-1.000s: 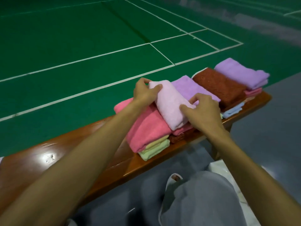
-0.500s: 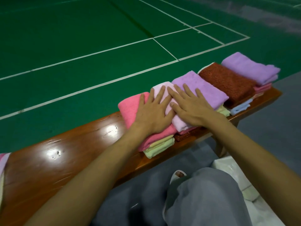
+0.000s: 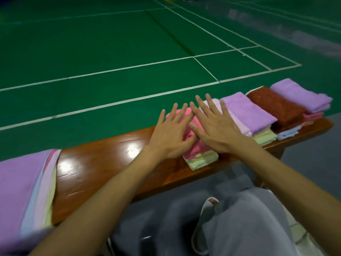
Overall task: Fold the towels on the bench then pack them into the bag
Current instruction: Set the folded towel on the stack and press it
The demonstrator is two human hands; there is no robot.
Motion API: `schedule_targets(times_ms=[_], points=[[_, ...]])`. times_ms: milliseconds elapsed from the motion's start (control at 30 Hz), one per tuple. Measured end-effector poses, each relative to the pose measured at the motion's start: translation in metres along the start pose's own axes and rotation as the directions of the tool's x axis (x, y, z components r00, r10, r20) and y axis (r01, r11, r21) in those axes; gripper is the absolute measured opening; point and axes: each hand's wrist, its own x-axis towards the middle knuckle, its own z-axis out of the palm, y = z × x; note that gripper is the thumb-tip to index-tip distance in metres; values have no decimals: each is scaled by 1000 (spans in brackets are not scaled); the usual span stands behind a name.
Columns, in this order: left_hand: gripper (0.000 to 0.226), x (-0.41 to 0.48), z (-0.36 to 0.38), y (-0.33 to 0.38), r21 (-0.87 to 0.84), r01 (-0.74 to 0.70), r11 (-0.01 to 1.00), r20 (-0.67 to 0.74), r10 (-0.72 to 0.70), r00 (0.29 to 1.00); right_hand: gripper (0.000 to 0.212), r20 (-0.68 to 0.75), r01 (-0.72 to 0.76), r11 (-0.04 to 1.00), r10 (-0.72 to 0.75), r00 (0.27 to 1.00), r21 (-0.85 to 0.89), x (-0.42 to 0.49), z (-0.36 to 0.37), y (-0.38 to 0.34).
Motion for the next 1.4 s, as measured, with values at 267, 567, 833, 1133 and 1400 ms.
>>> schedule_targets(times_ms=[267, 567, 833, 1133, 1400], points=[[81, -148, -19, -128, 90, 310, 947, -4, -311, 950, 92, 104, 130, 983, -144, 984, 126, 33, 50, -151], [94, -317, -44, -251, 54, 704, 708, -7, -704, 710, 59, 108, 245, 870, -319, 942, 429, 52, 107, -347], [61, -378, -35, -312, -126, 840, 527, -220, -841, 495, 20, 44, -30, 749, 1, 999, 662, 84, 130, -440], [32, -420, -54, -359, -334, 931, 147, -397, -918, 3, 36, 14, -112, 808, 128, 992, 579, 90, 138, -471], [9, -412, -53, -355, -443, 872, 209, -474, -880, -30, 13, 70, -120, 672, 102, 992, 731, 97, 139, -485]])
